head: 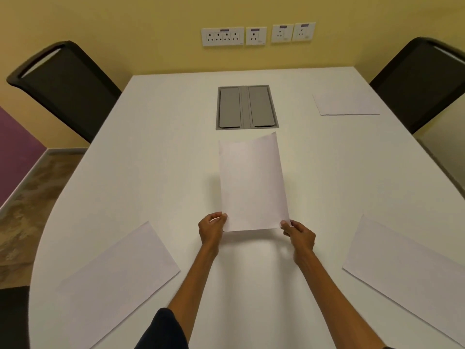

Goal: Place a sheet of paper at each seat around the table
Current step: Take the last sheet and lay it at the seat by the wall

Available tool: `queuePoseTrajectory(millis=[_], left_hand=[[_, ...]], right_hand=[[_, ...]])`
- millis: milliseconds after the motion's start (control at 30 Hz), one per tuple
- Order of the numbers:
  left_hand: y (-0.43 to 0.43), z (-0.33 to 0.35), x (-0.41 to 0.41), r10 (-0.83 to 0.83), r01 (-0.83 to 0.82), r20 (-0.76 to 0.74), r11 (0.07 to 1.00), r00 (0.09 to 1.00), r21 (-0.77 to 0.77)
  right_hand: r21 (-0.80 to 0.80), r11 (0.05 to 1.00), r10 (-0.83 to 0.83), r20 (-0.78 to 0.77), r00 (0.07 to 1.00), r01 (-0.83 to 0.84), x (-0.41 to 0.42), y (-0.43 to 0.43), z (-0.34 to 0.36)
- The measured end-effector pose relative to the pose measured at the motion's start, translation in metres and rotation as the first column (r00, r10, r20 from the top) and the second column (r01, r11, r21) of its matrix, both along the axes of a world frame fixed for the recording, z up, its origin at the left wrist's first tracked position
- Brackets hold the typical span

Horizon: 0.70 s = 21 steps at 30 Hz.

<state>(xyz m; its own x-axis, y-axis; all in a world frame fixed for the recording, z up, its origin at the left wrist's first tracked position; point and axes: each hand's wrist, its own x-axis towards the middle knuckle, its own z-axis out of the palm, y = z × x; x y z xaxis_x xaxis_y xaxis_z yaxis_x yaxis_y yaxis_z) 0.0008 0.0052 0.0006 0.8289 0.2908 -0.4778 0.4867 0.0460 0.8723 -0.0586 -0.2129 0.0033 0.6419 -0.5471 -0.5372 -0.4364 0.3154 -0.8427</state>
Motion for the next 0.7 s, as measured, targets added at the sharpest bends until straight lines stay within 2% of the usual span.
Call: queuePoseTrajectory(millis=[167,300,467,700], left_hand=[[0.009,0.032,-0.029,-0.071,0.088,0.151,0.991,0.986,-0.105],[0.013,0.055,-0.050,-0.106,0.136,0.212,0.982,0.972,-0.128],[0.018,0.081,-0.081,-0.133,0.169,0.284,0.980,0.950,-0.104],[0.052,0.106,-0.144,-0.204,0.219,0.300,0.975,0.932,-0.019]], right_hand=[[0.086,0.992,0.083,0.132,0.988,-0.095,-0.043,-0.001,0.029],[0.097,0.980,0.158,0.162,0.974,-0.175,-0.075,-0.003,0.042],[0.077,0.948,0.292,0.173,0.941,-0.308,-0.104,-0.006,0.058],[0.074,0.885,0.423,0.286,0.860,-0.460,-0.114,0.011,0.088]])
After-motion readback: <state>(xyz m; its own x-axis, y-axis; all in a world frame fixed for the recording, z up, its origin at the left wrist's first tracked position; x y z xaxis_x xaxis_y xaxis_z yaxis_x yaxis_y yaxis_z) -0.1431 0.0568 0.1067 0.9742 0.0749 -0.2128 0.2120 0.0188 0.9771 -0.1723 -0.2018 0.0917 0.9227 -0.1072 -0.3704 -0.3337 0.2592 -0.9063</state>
